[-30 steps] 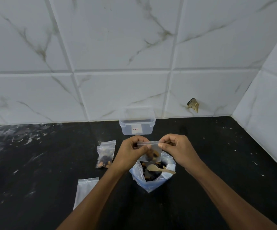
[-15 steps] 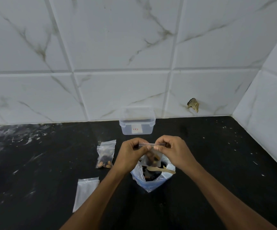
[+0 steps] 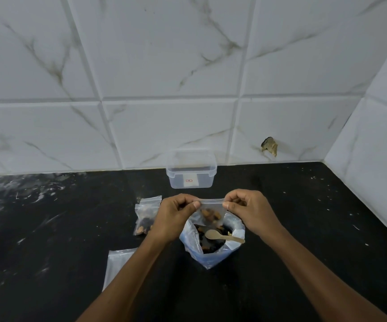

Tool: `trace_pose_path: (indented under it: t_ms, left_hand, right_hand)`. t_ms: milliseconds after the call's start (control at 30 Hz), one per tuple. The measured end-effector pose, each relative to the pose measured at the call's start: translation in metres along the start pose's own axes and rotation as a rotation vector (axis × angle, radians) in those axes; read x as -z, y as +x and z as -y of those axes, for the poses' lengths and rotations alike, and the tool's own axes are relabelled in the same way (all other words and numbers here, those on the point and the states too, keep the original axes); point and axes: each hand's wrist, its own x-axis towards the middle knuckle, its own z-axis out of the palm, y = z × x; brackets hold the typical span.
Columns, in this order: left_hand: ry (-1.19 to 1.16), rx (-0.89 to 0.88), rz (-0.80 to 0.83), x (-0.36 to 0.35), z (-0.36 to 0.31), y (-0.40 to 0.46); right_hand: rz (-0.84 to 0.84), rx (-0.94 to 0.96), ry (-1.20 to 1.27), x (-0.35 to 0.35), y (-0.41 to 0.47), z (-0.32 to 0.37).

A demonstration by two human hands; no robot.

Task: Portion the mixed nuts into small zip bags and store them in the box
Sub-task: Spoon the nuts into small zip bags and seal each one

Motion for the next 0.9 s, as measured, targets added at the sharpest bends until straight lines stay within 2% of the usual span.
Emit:
trace_pose_path:
  t_ms: [200,333,467,600,767,900]
  left_hand:
    - [-0.012,0.043,-0.046,-0.002,0.004,0.0]
    - [-0.038,0.053,-0.002,0.001,0.004,-0.005]
    - [-0.071,0.068,0.001,0.004,0.008,-0.008]
    - [-0.116,0.081,-0.009,0.014,0.008,-0.021]
    - [0.089,0.072,-0.111,0.039,0.027,-0.04]
    - [0.111,0.117,-0.193,0.058,0.039,-0.049]
  right_hand:
    - [0.005,-0.097,0.138,-0.007,-0.003,-0.001]
    - [0.136,-0.199,0.23,-0.01,-0.009,-0.002]
    - [0.267,-0.269,0.22,-0.025,-0.013,-0.008]
    - [0.248,-0.287,0.179,-0.045,-0.012,-0.008]
    - [0.238,-0.283,0.108,-0.071,-0.002,0.002]
    - [0.224,-0.28,0.102,-0.1,0.008,0.018]
